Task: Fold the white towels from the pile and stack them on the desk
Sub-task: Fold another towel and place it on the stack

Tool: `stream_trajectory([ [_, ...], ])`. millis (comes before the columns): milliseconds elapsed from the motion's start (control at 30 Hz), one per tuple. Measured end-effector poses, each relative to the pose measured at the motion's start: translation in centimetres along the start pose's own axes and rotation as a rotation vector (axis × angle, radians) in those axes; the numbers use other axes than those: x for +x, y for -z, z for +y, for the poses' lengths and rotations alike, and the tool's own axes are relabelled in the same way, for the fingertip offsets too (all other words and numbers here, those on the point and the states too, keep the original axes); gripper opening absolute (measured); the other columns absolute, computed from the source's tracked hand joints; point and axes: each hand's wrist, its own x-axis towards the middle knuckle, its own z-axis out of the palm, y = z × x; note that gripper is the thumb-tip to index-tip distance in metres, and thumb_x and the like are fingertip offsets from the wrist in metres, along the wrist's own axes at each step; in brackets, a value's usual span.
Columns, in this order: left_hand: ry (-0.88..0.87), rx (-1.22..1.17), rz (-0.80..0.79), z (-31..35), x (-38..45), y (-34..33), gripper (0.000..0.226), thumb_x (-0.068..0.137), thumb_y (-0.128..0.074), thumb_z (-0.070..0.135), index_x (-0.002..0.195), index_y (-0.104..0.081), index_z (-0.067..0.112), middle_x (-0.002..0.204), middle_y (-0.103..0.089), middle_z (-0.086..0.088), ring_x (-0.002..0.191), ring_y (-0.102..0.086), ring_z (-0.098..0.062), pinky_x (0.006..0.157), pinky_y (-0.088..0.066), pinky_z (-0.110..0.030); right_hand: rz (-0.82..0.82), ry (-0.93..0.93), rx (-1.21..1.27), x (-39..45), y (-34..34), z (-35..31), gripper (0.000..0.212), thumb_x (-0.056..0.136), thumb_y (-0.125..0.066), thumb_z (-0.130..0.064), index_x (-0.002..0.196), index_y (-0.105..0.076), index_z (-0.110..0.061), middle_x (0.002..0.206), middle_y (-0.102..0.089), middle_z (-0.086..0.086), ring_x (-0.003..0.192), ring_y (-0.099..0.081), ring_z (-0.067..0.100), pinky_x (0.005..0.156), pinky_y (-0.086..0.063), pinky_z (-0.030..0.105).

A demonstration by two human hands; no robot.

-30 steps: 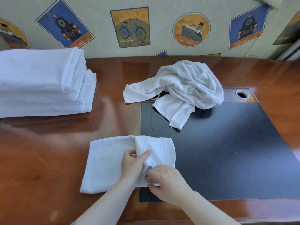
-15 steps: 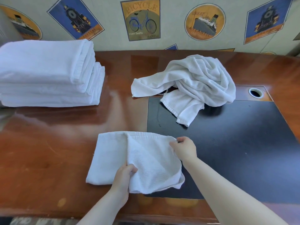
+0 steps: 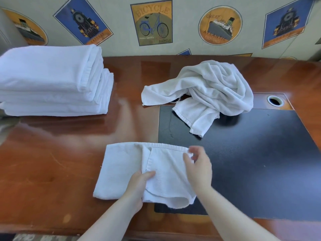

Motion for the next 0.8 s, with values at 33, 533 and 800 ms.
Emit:
stream_trajectory([
  [33, 0.011, -0.002, 0.014, -0.1, 0.2, 0.0, 0.020, 0.090, -0.064, 0.011, 0.109, -0.068, 0.007, 0.096, -0.076, -0.009, 0.091, -0.071, -0.030, 0.080, -0.057, -0.041, -0.024, -0.138, -0.040, 1.9, 0.0, 0.4, 0.033, 0.087, -0.064, -0.029, 0.119, -0.054, -0.024, 0.116, -0.060, -0.008, 0.098, -0.057, 0.012, 0.079, -0.043, 0.030],
  [533, 0.063, 0.012, 0.011, -0.2, 1.2, 0.1, 0.015, 0.090, -0.064, 0.017, 0.104, -0.068, 0.015, 0.089, -0.076, 0.000, 0.093, -0.069, -0.025, 0.075, -0.055, -0.036, -0.015, -0.054, -0.213, 5.8, 0.6, 1.0, 0.015, 0.092, -0.057, -0.022, 0.107, -0.054, -0.024, 0.090, -0.055, -0.011, 0.080, -0.054, 0.014, 0.067, -0.040, 0.031],
  [800, 0.176, -0.210, -0.247, 3.4, 0.4, -4.1, 0.042, 0.092, -0.055, 0.038, 0.117, -0.066, 0.006, 0.111, -0.071, -0.017, 0.103, -0.068, -0.035, 0.084, -0.057, -0.050, 0.037, 0.017, -0.059, 0.1, 2.3, 3.5, 0.020, 0.091, -0.058, -0.019, 0.092, -0.061, -0.039, 0.084, -0.064, -0.025, 0.079, -0.060, 0.000, 0.068, -0.048, 0.024],
])
